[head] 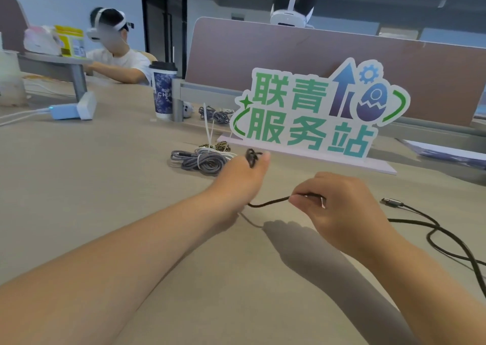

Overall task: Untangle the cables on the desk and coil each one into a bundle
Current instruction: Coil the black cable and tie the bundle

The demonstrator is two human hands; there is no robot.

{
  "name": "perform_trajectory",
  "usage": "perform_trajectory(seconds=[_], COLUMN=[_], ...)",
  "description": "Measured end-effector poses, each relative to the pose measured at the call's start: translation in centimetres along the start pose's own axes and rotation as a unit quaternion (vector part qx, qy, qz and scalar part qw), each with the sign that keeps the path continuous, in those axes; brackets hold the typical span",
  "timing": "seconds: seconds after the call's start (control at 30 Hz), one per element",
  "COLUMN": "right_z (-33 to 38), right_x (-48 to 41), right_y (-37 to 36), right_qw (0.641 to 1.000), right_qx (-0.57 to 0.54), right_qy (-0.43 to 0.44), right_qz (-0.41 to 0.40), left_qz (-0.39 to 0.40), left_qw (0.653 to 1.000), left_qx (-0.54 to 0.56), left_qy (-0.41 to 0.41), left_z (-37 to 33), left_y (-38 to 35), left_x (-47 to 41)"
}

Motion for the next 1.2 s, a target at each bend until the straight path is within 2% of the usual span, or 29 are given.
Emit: perform_trajectory(seconds=[0.07,0.17,0.23,0.33,0.4,0.47,0.53,0.6,0.73,0.8,0.9,0.93,0.97,1.03,1.07,1.1,1.17,1.2], right_z=[0.2,-0.9,-2.1,-2.4,-2.6,-3.2,-3.8,-4.1,-3.2,-2.8,-2.8,-2.9,-3.0,-2.8,-2.5,-2.0,-0.9,-0.5], right_x=[-0.1,-0.2,-0.1,0.0,-0.1,-0.1,0.1,0.3,0.1,0.1,0.2,0.2,0.3,0.2,0.1,0.1,0.1,0.1], right_y=[0.6,1.6,1.6,0.7,0.3,0.5,0.8,0.7,-0.8,-1.5,-1.4,-1.2,-0.9,-0.3,0.0,0.3,0.8,1.1], right_qw=[0.999,0.996,0.994,0.993,0.990,0.983,0.976,0.973,0.970,0.969,0.969,0.970,0.971,0.978,0.983,0.987,0.993,0.994], right_qx=[0.004,0.004,0.016,0.013,-0.006,-0.015,-0.017,-0.021,-0.038,-0.044,-0.036,-0.023,-0.004,0.031,0.033,0.024,-0.011,-0.035], right_qy=[0.022,-0.036,-0.088,-0.119,-0.143,-0.181,-0.213,-0.224,-0.224,-0.221,-0.220,-0.220,-0.216,-0.191,-0.170,-0.146,-0.102,-0.090], right_qz=[-0.042,-0.083,-0.061,0.002,0.017,0.020,0.035,0.053,0.086,0.098,0.106,0.104,0.099,0.078,0.066,0.059,0.056,0.042], left_qz=[0.071,0.261,0.296,0.254,0.235,0.183,0.132,0.109,0.127,0.131,0.101,0.084,0.064,0.030,0.016,0.004,0.009,0.050], left_qw=[0.996,0.964,0.954,0.965,0.969,0.958,0.929,0.903,0.832,0.797,0.770,0.777,0.801,0.897,0.946,0.979,1.000,0.997], left_qx=[-0.037,0.043,0.006,-0.005,0.078,0.212,0.327,0.395,0.528,0.579,0.612,0.599,0.563,0.398,0.282,0.166,-0.021,-0.054], left_qy=[-0.048,-0.003,-0.042,-0.071,-0.027,0.055,0.113,0.127,0.113,0.109,0.147,0.173,0.193,0.188,0.161,0.119,0.014,-0.026], left_z=[-1.5,-1.9,-2.0,-1.9,-1.4,-0.5,0.2,0.4,-0.8,-1.3,-0.7,-0.2,0.5,1.6,1.8,1.5,0.3,-0.3], left_y=[-1.5,-3.7,-4.1,-3.5,-3.0,-1.6,-0.1,0.8,0.5,0.4,0.5,0.5,0.4,0.6,0.6,0.5,-0.2,-0.9], left_x=[1.5,3.0,3.1,2.3,1.6,0.7,-0.2,-0.8,-0.6,-0.6,-0.8,-0.9,-1.1,-1.4,-1.4,-1.2,-0.3,0.3])
Point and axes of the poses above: each hand's wrist, its own x-axis away from the middle knuckle, its own y-axis out of the back of the hand, z = x × y, the point moved 5 cm from there along -x, towards the middle knuckle, and after that the axes turned 10 degrees about -x, right-handed, at the moved point
